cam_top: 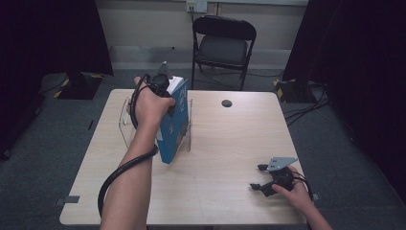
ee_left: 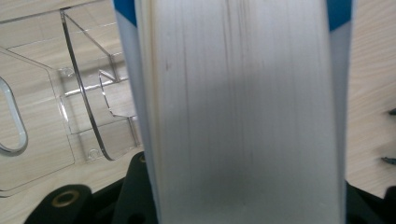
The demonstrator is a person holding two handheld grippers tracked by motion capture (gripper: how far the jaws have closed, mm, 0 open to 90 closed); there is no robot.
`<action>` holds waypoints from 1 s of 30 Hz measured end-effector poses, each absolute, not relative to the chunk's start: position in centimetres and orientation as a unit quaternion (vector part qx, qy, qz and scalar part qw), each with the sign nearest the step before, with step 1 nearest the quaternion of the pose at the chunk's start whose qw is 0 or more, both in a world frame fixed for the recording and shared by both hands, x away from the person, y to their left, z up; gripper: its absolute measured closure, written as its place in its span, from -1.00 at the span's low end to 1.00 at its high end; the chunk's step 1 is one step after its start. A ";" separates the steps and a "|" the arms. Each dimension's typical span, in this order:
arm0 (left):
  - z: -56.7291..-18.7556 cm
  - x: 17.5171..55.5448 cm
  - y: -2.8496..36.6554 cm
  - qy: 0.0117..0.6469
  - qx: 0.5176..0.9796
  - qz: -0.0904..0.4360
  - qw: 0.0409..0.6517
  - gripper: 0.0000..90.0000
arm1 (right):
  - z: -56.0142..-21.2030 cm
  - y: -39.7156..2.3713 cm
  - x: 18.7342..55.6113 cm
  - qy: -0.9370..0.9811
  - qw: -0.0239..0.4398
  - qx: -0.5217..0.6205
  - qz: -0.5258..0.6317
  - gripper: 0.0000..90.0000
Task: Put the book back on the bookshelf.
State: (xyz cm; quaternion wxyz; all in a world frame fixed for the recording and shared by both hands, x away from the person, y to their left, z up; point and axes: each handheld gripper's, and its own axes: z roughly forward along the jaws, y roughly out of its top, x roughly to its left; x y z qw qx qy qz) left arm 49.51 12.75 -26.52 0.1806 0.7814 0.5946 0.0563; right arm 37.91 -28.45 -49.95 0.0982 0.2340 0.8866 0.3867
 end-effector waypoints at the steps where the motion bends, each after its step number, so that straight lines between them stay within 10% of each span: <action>1: -26.5 49.6 12.8 0.593 0.783 0.059 0.179 0.37 | -50.0 -28.5 37.9 0.887 0.098 0.234 0.387 -0.67; 30: -27.8 51.0 12.2 0.626 0.755 0.083 0.178 0.37 | -50.0 -28.5 38.0 0.887 0.099 0.233 0.387 -0.68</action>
